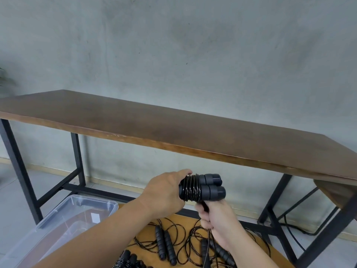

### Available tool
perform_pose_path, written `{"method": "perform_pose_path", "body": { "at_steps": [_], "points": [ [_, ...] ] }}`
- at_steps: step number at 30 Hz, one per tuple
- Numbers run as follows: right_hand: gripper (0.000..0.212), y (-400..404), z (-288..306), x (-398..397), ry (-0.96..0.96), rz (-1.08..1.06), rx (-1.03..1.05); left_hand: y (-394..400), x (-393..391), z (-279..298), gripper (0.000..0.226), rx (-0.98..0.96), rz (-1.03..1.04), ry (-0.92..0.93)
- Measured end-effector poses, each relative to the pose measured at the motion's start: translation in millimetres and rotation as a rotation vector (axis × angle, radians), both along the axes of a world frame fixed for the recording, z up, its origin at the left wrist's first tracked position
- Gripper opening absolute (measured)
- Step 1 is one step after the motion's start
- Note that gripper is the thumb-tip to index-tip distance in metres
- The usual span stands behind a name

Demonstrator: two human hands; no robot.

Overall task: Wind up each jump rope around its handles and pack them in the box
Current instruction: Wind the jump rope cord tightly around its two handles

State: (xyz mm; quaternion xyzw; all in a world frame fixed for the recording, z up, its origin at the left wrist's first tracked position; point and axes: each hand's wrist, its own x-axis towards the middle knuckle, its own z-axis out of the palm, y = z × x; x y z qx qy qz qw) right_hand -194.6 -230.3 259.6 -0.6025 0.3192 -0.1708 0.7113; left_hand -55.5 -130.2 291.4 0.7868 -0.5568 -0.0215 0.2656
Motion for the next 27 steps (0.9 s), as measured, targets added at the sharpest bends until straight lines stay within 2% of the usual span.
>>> {"method": "perform_pose_path", "body": {
  "at_steps": [3,10,13,16,18,21,27],
  "points": [
    [0.031,14,3,-6,0.133,0.062,-0.160,-2,8,1,0.062,-0.007,0.099,-0.144],
    [0.030,16,35,-15,0.563,0.314,-1.014,-7,8,-10,0.046,0.087,0.086,-0.417],
    [0.026,16,57,-19,0.670,0.414,-1.204,-7,8,-14,0.044,0.111,0.081,-0.503],
    [0.025,10,79,-16,0.677,0.478,-1.356,-5,5,-17,0.045,0.122,0.050,-0.539],
    [0.022,4,91,-13,0.653,0.534,-1.395,-5,1,-18,0.048,0.135,0.009,-0.552],
    [0.017,-6,101,-8,0.612,0.622,-1.348,-2,-2,-16,0.047,0.144,-0.046,-0.522],
    [0.018,-34,106,-4,0.460,0.621,-1.093,9,-6,-6,0.038,0.134,-0.182,-0.264]
  ]
}}
